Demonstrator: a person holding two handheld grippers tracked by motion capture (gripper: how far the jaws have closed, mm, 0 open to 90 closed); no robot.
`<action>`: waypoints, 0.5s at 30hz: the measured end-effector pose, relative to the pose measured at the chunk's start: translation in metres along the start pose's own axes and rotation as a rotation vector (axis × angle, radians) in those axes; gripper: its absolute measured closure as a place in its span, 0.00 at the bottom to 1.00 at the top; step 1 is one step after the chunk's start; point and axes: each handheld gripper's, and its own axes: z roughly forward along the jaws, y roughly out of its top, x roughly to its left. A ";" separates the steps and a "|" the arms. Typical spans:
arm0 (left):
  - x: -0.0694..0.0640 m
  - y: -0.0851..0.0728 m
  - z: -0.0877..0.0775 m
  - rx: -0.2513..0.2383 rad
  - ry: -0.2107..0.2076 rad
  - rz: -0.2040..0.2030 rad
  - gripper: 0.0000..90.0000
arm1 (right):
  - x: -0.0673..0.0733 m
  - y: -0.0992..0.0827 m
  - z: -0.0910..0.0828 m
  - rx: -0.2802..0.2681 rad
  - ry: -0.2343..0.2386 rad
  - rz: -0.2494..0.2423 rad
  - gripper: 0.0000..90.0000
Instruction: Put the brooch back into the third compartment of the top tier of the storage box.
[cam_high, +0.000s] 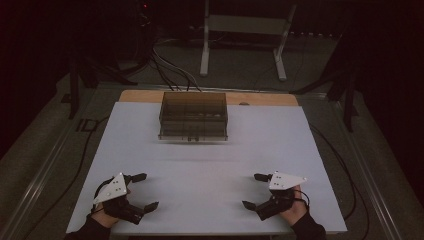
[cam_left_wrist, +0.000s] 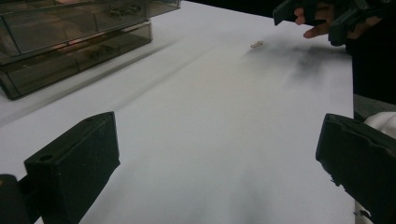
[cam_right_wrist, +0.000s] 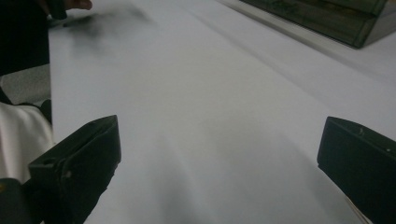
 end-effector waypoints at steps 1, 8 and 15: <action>0.000 0.000 0.000 0.000 0.001 -0.002 0.01 | 0.001 0.002 0.000 -0.007 0.004 -0.004 0.00; 0.000 0.000 0.000 -0.001 -0.007 -0.009 0.01 | 0.008 0.015 -0.003 -0.057 0.028 -0.018 0.00; 0.000 0.000 0.000 0.001 -0.005 -0.012 0.01 | 0.006 0.025 -0.008 -0.093 -0.003 -0.026 0.00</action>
